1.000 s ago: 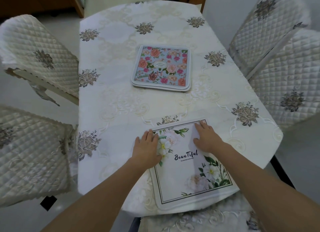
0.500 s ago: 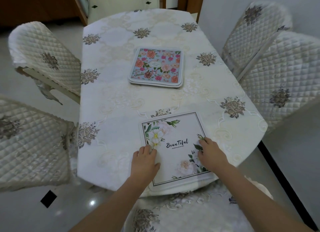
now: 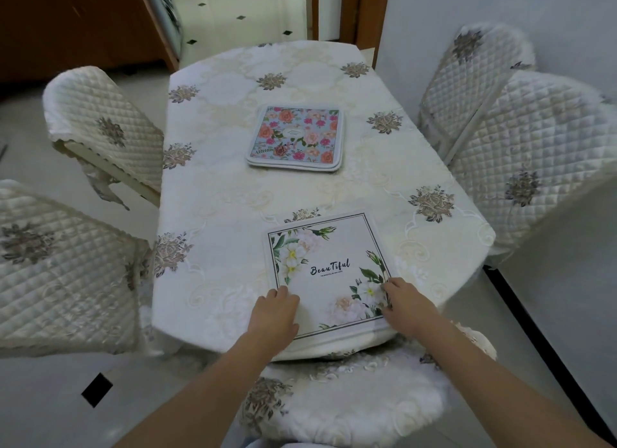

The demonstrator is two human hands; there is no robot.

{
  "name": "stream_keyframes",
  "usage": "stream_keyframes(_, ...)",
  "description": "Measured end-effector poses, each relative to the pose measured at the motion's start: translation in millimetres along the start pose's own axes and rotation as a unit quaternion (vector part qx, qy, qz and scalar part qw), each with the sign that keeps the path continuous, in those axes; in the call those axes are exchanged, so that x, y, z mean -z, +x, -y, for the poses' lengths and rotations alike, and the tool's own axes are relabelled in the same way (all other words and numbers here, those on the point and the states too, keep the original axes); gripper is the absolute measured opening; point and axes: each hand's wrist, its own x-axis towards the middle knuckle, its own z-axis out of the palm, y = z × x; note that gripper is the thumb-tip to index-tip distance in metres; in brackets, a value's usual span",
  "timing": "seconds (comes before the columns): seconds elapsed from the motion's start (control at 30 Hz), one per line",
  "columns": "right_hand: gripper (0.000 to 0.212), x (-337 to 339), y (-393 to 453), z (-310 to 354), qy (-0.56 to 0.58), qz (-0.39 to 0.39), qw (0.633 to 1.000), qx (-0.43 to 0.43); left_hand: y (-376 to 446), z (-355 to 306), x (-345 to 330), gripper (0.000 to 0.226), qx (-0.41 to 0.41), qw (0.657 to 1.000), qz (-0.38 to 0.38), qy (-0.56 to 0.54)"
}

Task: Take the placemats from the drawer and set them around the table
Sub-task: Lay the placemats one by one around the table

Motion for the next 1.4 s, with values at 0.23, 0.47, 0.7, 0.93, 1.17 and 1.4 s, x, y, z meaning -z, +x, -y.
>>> stream_keyframes(0.23,0.055,-12.5,-20.7,-7.2,-0.032,-0.045,0.998,0.012,-9.5,-4.0,-9.0,0.046,0.007,0.999,-0.018,-0.026)
stream_keyframes(0.47,0.044,-4.7,-13.7,3.4,-0.052,-0.001,0.999,-0.016,-11.4,-1.6,-6.3,0.054,-0.013,1.0,0.002,-0.011)
stream_keyframes(0.7,0.049,-10.3,-21.2,3.9,-0.043,-0.006,0.999,-0.007,-14.6,-3.9,-6.4,0.054,-0.004,1.0,0.003,-0.001)
stream_keyframes(0.93,0.047,-8.0,-28.6,8.1,-0.049,0.009,0.998,-0.022,-16.2,-7.4,-5.9,0.044,0.006,1.0,0.002,0.007)
stream_keyframes(1.17,0.054,-6.9,-31.2,7.2,-0.037,0.01,0.999,-0.024,-13.6,-5.0,-6.1,0.046,0.009,1.0,-0.002,-0.003)
stream_keyframes(1.4,0.054,-5.5,-33.8,6.8,-0.011,0.007,1.0,-0.023,-19.1,-4.1,-7.5,0.04,0.005,1.0,-0.005,-0.016)
